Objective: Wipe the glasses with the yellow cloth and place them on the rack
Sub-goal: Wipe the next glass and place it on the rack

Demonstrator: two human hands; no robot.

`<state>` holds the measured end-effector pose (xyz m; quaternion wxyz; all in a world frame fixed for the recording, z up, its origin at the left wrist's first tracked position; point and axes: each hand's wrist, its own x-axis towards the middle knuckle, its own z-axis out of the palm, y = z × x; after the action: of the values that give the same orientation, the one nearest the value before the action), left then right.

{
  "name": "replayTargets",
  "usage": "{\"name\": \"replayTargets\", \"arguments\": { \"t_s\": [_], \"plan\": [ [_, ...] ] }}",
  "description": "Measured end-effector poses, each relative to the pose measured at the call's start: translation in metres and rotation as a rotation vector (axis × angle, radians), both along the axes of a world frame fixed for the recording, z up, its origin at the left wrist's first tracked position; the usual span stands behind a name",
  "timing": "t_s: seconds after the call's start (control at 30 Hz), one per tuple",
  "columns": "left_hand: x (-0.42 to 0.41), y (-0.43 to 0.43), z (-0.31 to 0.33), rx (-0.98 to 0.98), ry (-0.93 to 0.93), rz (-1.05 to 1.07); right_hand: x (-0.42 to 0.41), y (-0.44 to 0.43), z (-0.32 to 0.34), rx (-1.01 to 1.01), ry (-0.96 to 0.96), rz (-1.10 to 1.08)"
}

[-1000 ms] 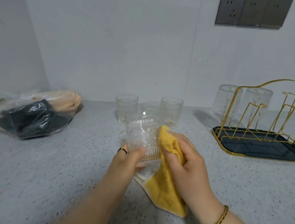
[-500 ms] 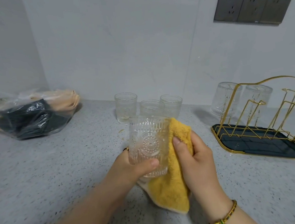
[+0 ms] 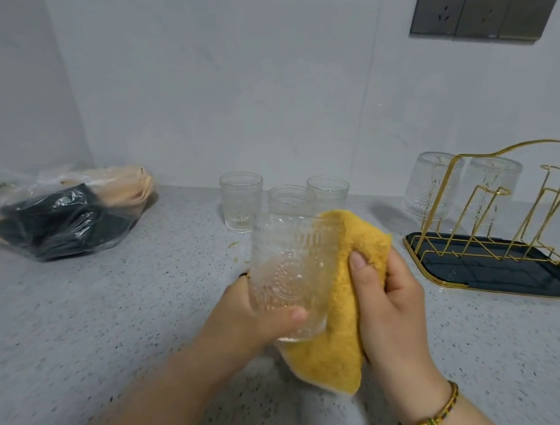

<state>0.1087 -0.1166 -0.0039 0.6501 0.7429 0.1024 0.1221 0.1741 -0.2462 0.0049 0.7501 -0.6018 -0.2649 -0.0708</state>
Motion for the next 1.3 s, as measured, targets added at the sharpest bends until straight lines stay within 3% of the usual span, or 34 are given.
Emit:
{"name": "replayTargets", "arguments": {
  "t_s": [0.3,0.43,0.67,0.77,1.07,1.3],
  "plan": [
    [0.004,0.011,0.001,-0.141,-0.111,0.145,-0.001,0.009,-0.006,-0.34,0.066,0.175],
    [0.004,0.011,0.001,-0.082,-0.112,0.118,0.001,0.007,-0.003,-0.208,0.141,0.105],
    [0.0,0.008,-0.001,0.274,0.019,0.049,0.022,-0.014,0.012,0.182,0.234,0.047],
    [-0.001,0.006,0.001,0.334,0.007,0.057,0.027,-0.021,0.015,0.031,0.07,0.024],
    [0.002,0.022,0.001,-0.097,-0.198,0.057,0.024,-0.019,0.016,-0.334,-0.107,0.169],
    [0.005,0.022,-0.007,-0.265,-0.133,-0.082,0.02,-0.025,0.021,-0.592,-0.081,0.468]
  ]
}}
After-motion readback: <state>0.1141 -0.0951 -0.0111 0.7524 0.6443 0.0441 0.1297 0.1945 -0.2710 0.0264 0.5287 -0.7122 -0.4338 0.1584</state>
